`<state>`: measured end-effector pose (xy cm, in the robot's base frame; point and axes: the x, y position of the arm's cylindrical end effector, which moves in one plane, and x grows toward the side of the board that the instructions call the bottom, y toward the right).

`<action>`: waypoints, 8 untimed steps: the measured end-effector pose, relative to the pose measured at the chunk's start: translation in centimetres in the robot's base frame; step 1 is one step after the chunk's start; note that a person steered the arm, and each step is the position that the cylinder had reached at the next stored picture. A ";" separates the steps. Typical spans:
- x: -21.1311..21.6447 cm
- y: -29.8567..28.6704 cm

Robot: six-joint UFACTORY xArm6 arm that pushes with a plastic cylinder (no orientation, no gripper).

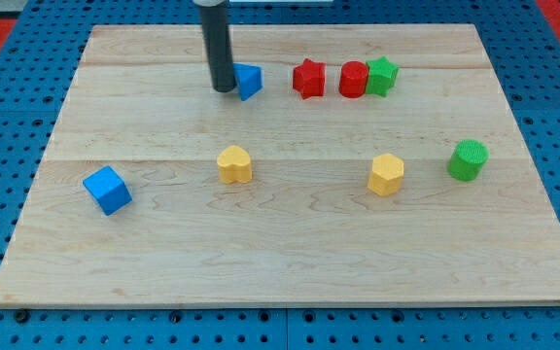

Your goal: Push the yellow heart diagonally to the top right of the cube

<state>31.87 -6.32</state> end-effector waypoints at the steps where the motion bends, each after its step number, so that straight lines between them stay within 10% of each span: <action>1: 0.0 2.2; 6: 12.2 7.9; 8: 11.4 -0.1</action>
<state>43.26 -6.46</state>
